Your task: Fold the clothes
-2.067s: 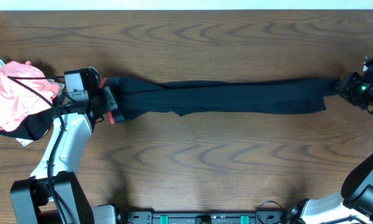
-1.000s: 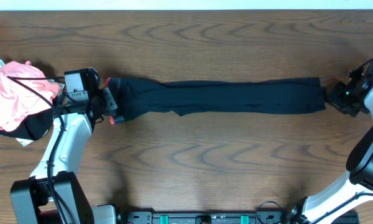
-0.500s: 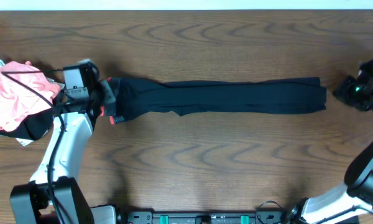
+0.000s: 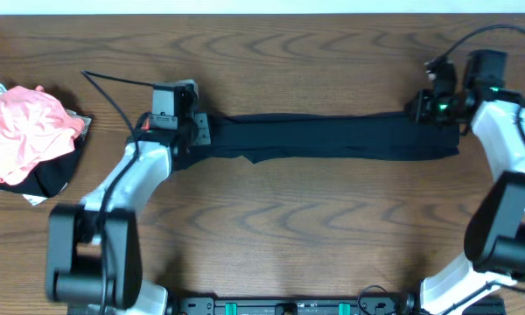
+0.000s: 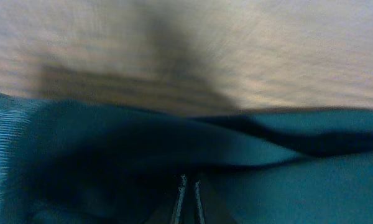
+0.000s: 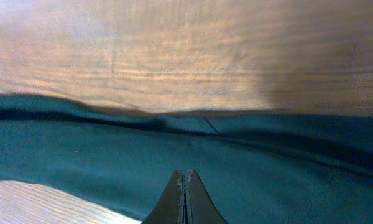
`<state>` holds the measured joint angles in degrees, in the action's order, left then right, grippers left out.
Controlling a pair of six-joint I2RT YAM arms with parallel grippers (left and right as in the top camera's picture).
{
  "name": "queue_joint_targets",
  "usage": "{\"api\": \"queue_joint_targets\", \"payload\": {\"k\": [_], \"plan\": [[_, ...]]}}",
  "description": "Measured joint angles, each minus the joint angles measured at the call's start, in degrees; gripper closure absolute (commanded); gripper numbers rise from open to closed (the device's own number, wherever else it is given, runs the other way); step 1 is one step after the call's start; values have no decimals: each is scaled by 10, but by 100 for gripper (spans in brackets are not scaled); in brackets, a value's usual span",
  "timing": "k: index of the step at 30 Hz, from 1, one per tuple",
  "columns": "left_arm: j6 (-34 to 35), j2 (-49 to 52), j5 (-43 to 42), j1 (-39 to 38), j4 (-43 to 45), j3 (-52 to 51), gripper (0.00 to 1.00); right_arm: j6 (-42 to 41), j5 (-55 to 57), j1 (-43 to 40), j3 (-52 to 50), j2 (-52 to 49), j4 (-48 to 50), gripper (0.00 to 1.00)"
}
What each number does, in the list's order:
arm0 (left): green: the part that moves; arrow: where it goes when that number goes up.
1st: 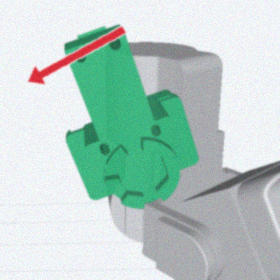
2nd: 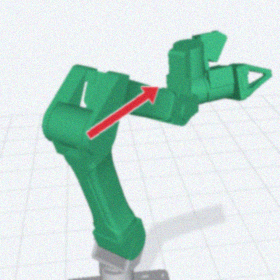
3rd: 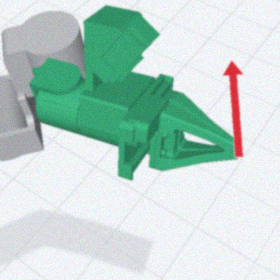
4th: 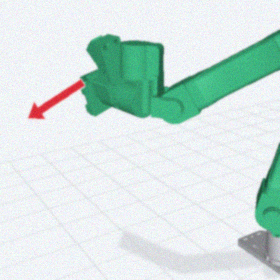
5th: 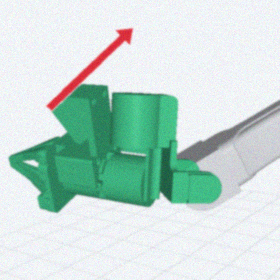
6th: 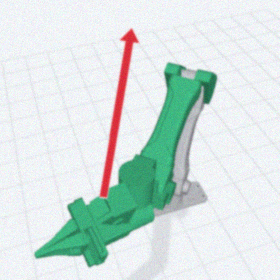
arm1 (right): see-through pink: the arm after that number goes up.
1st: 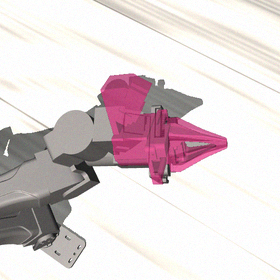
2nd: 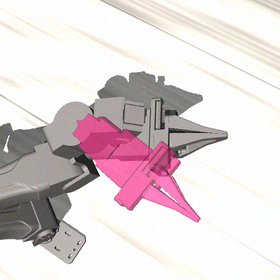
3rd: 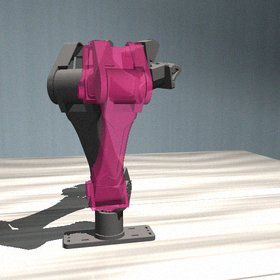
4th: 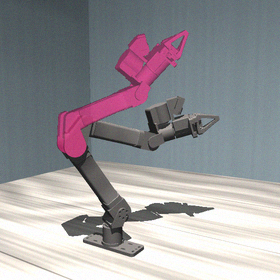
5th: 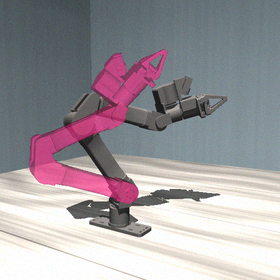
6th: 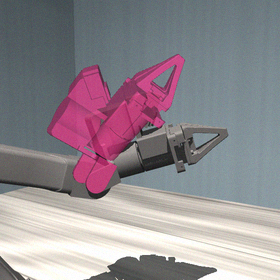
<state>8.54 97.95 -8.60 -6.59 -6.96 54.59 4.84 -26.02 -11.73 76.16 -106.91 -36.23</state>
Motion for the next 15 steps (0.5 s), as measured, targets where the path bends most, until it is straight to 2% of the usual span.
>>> {"api": "queue_joint_targets", "payload": {"k": [6, 11, 15], "plan": [[0, 64, 0, 16, 7, 0, 92, 1, 30, 11, 0, -57, 11, 99], [0, 66, -2, 31, -14, 0, 88, -20, 94, 11, 0, -99, 13, 99], [0, 65, -7, 40, -37, 7, 87, -34, 104, 5, 3, -108, 13, 99]]}}
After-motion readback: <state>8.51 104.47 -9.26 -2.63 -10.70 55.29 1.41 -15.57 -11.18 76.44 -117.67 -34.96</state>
